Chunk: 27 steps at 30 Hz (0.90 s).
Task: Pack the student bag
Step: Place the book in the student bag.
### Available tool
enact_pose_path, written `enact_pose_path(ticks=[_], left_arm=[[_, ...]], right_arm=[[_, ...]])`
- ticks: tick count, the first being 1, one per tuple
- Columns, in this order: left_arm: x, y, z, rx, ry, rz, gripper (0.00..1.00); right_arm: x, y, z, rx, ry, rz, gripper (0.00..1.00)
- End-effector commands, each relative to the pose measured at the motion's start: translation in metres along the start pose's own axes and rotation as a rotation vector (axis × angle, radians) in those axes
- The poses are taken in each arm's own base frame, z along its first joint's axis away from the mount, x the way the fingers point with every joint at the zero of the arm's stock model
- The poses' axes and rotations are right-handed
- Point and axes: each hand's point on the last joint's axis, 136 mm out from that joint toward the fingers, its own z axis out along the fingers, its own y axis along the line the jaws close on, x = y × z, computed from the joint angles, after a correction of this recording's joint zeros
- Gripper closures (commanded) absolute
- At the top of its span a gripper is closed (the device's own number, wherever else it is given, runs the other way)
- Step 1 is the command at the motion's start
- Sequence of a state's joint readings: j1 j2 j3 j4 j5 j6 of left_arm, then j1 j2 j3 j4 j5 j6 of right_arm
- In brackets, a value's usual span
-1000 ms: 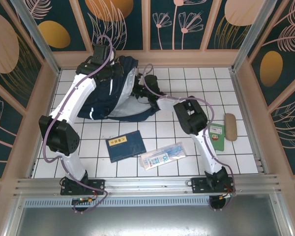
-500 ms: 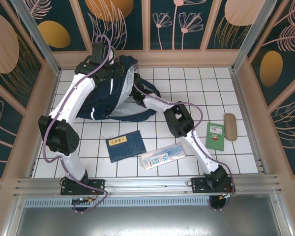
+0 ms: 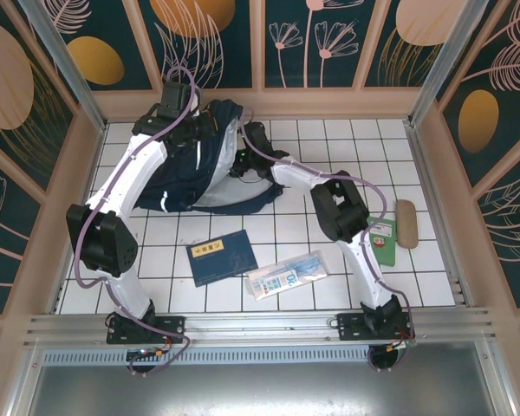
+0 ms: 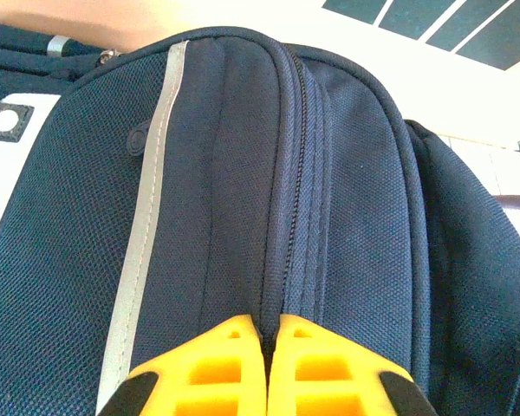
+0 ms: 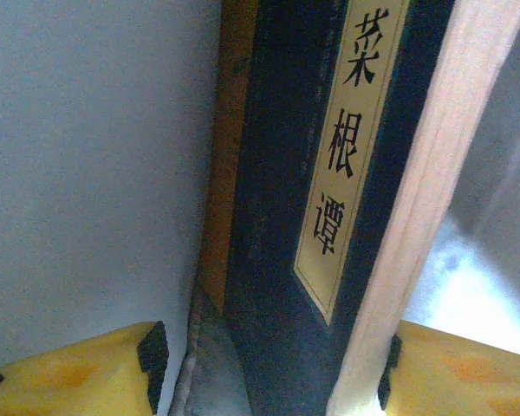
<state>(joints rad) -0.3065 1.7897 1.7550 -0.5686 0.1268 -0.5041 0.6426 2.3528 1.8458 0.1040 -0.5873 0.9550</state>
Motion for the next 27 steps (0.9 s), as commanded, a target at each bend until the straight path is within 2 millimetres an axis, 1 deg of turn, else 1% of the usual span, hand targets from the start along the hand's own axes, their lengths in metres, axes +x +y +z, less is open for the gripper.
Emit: enact_pose_path(ticks=[1,2,4,5,6,9,10,14,20,21,22,23,24,25,26,27], left_arm=[[-0.033,-0.016,-0.027,0.071,-0.145,-0.046,1.0],[-0.03,-0.014,-0.024,0.071,-0.141,-0.053,1.0],[-0.031,-0.015,-0.033,0.081,-0.163,-0.064,1.0],[-0.03,-0.015,-0.033,0.083,-0.163,-0.068,1.0],[-0.029,-0.014,-0.034,0.083,-0.164,-0.073,1.0],[-0.027,-0.014,-0.035,0.088,-0.161,-0.088,1.0],[-0.026,-0.014,-0.036,0.09,-0.161,-0.093,1.0],[-0.027,-0.015,-0.04,0.098,-0.164,-0.104,1.0],[-0.027,-0.024,-0.043,0.14,-0.149,-0.114,1.0],[-0.028,-0.027,-0.044,0.15,-0.148,-0.108,1.0],[-0.028,-0.027,-0.044,0.152,-0.147,-0.102,1.0],[-0.028,-0.027,-0.043,0.15,-0.146,-0.094,1.0],[-0.027,-0.026,-0.042,0.143,-0.144,-0.081,1.0],[-0.027,-0.025,-0.041,0.136,-0.143,-0.07,1.0],[-0.027,-0.023,-0.038,0.12,-0.138,-0.055,1.0],[-0.029,-0.02,-0.037,0.1,-0.137,-0.042,1.0]], right_arm=[[0.001,0.015,-0.01,-0.055,0.027,-0.064,0.51],[0.002,0.01,-0.007,-0.053,0.04,-0.062,0.56],[0.006,-0.003,0.001,-0.045,0.07,-0.044,0.64],[0.007,-0.007,0.004,-0.048,0.078,-0.038,0.7],[0.007,-0.011,0.006,-0.05,0.079,-0.037,0.8],[0.006,-0.016,0.013,-0.061,0.079,-0.034,0.97],[0.004,-0.016,0.015,-0.068,0.078,-0.031,1.0],[0.001,-0.014,0.031,-0.087,0.077,-0.013,1.0],[0.004,-0.001,0.063,-0.096,0.07,-0.005,1.0],[0.002,0.0,0.066,-0.092,0.057,-0.001,0.99],[0.001,0.0,0.069,-0.089,0.046,0.002,0.94],[0.0,-0.001,0.072,-0.085,0.037,0.015,0.86],[-0.002,-0.002,0.073,-0.082,0.034,0.033,0.73],[-0.003,-0.002,0.073,-0.078,0.034,0.045,0.63],[-0.003,-0.001,0.071,-0.069,0.035,0.052,0.56],[-0.003,-0.001,0.068,-0.052,0.034,0.045,0.52]])
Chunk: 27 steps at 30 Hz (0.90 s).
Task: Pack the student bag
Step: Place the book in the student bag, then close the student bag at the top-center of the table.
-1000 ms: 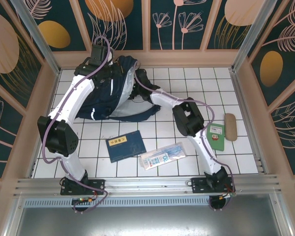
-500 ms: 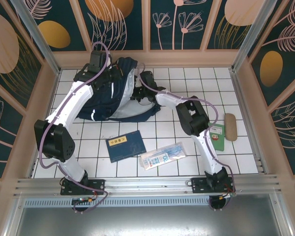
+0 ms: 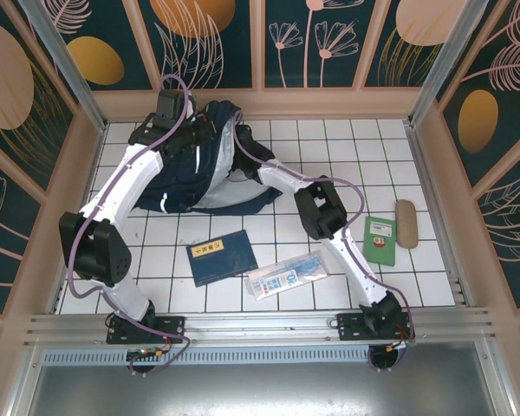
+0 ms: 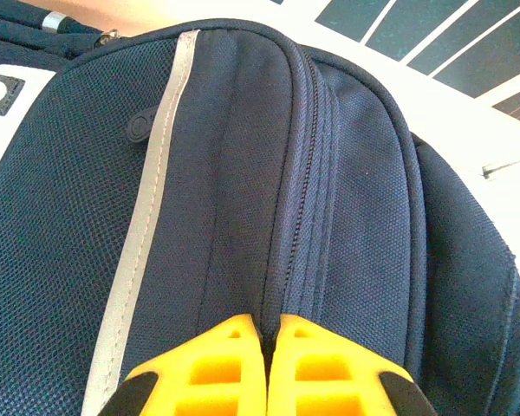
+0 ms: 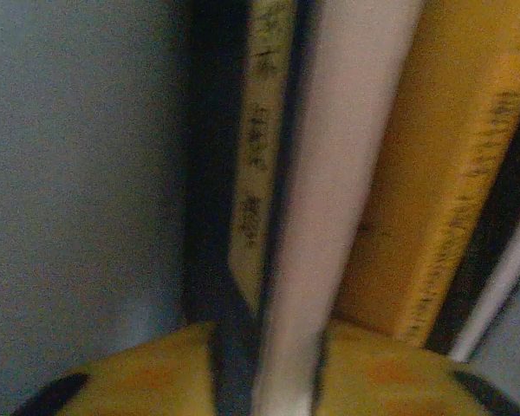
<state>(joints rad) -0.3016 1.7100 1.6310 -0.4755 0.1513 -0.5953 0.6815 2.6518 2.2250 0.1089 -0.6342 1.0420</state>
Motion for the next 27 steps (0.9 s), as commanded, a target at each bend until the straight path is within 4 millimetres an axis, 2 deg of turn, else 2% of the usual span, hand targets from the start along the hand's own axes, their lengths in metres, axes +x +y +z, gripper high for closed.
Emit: enact_pose_path(ticks=[1,7,8,13,18,23,25,27], left_arm=[[-0.034,-0.021,-0.023,0.041,-0.099,0.056,1.0],[-0.036,-0.004,-0.019,-0.043,-0.11,0.109,1.0],[-0.031,0.004,-0.006,-0.063,-0.087,0.106,1.0],[-0.017,0.016,0.011,-0.067,-0.055,0.109,1.0],[0.005,0.026,0.034,-0.059,0.008,0.105,0.99],[0.031,0.039,0.055,-0.053,0.087,0.085,0.79],[0.039,0.041,0.057,-0.043,0.103,0.071,0.76],[0.043,0.041,0.054,-0.035,0.107,0.054,0.68]], right_arm=[[0.001,0.0,-0.002,0.061,-0.016,0.011,0.49],[0.004,0.008,-0.046,0.179,-0.093,-0.049,0.36],[0.006,0.008,-0.055,0.195,-0.104,-0.048,0.34],[0.018,0.003,-0.096,0.274,-0.145,-0.054,0.33],[0.038,-0.012,-0.137,0.352,-0.173,-0.032,0.36],[0.069,-0.021,-0.178,0.421,-0.196,-0.047,0.39],[0.085,-0.022,-0.191,0.435,-0.187,-0.066,0.41],[0.106,-0.024,-0.199,0.454,-0.159,-0.102,0.43]])
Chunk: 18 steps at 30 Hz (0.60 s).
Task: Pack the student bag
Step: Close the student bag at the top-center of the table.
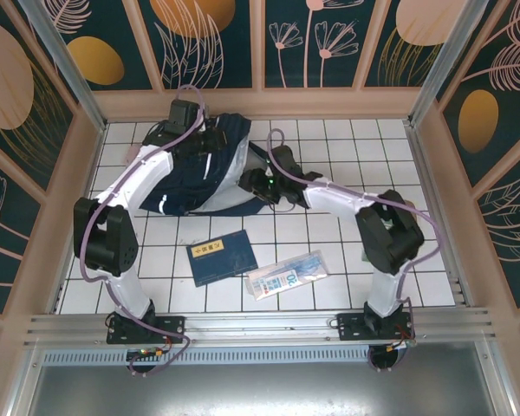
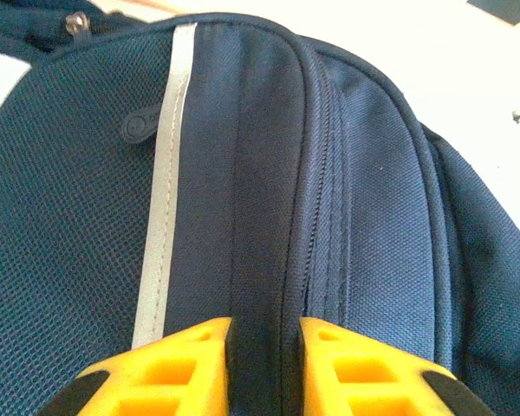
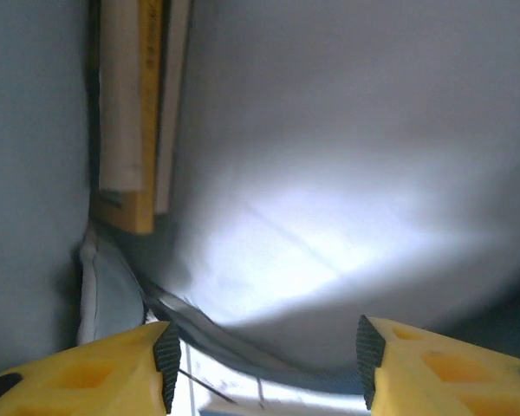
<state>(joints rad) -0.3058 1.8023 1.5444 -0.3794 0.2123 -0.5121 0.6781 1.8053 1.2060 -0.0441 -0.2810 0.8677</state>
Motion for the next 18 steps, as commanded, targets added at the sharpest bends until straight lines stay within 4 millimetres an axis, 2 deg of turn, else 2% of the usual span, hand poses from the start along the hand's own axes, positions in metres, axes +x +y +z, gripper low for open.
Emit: enact_pose_path(ticks=[1,5,9,13,18], left_arm=[[0.007,0.02,0.003,-0.04,0.005,-0.023,0.64],[0.013,0.019,-0.013,-0.033,-0.009,-0.046,0.57],[0.018,0.019,-0.036,-0.034,-0.039,-0.067,0.49],[0.031,0.023,-0.053,-0.04,-0.047,-0.094,0.42],[0.052,0.028,-0.071,-0.024,-0.048,-0.132,0.4]], right_arm=[[0.024,-0.001,-0.021,0.026,-0.003,-0.1,0.44],[0.071,-0.003,-0.023,0.04,0.083,-0.213,0.52],[0.111,-0.003,-0.013,0.054,0.178,-0.304,0.68],[0.141,0.0,0.005,0.058,0.26,-0.357,0.73],[0.165,-0.025,0.016,0.097,0.338,-0.361,0.73]])
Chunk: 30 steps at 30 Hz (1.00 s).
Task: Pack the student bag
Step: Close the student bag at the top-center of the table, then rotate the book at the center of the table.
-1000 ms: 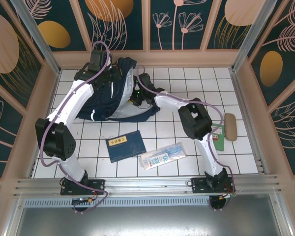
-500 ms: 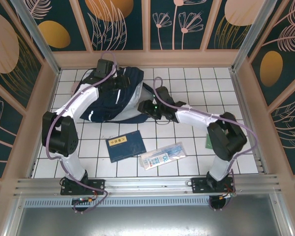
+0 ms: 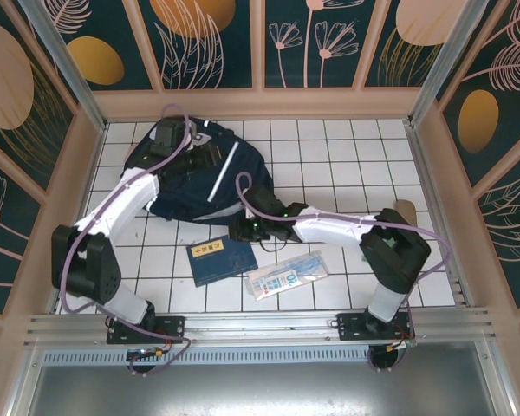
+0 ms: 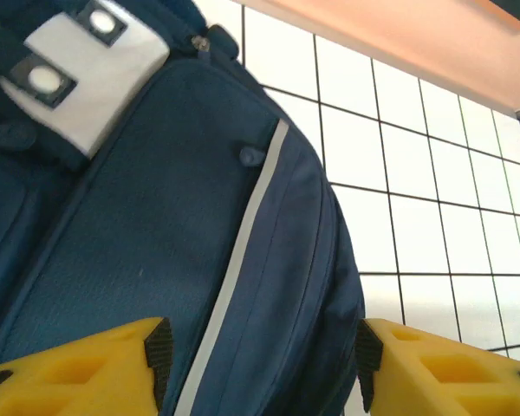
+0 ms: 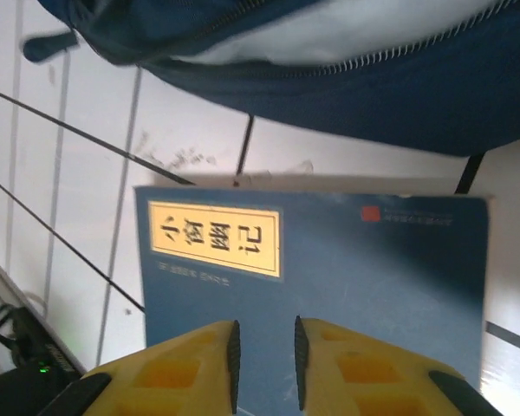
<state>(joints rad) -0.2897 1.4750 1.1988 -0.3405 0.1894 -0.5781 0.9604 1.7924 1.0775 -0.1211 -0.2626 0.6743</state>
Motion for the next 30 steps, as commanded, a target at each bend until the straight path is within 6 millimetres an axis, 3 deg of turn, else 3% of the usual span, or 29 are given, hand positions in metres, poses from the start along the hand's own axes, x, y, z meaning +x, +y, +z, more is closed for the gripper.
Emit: enact_pose_path(ticks=[1,5,9,18,21,24,30], left_arm=[[0.01,0.007,-0.009,-0.003,-0.008,-0.064,0.4],[0.031,0.014,-0.018,0.007,0.018,-0.087,0.4],[0.068,0.034,-0.017,-0.02,0.077,-0.12,0.43],[0.143,0.068,-0.011,-0.053,0.191,-0.163,0.47],[0.16,0.067,-0.002,-0.042,0.215,-0.153,0.48],[0.172,0.053,0.009,-0.006,0.244,-0.13,0.48],[0.191,0.021,0.032,0.064,0.307,-0.11,0.49]], right_arm=[[0.02,-0.017,0.01,0.029,0.064,-0.016,0.73],[0.038,-0.037,0.015,0.066,0.104,-0.015,0.73],[0.038,-0.066,0.016,0.156,0.104,-0.004,0.75],[-0.018,-0.125,-0.006,0.319,0.008,0.01,0.73],[-0.035,-0.141,-0.01,0.375,-0.011,-0.01,0.72],[-0.053,-0.151,-0.013,0.391,-0.033,-0.024,0.7],[-0.082,-0.153,-0.038,0.408,-0.119,-0.027,0.63]])
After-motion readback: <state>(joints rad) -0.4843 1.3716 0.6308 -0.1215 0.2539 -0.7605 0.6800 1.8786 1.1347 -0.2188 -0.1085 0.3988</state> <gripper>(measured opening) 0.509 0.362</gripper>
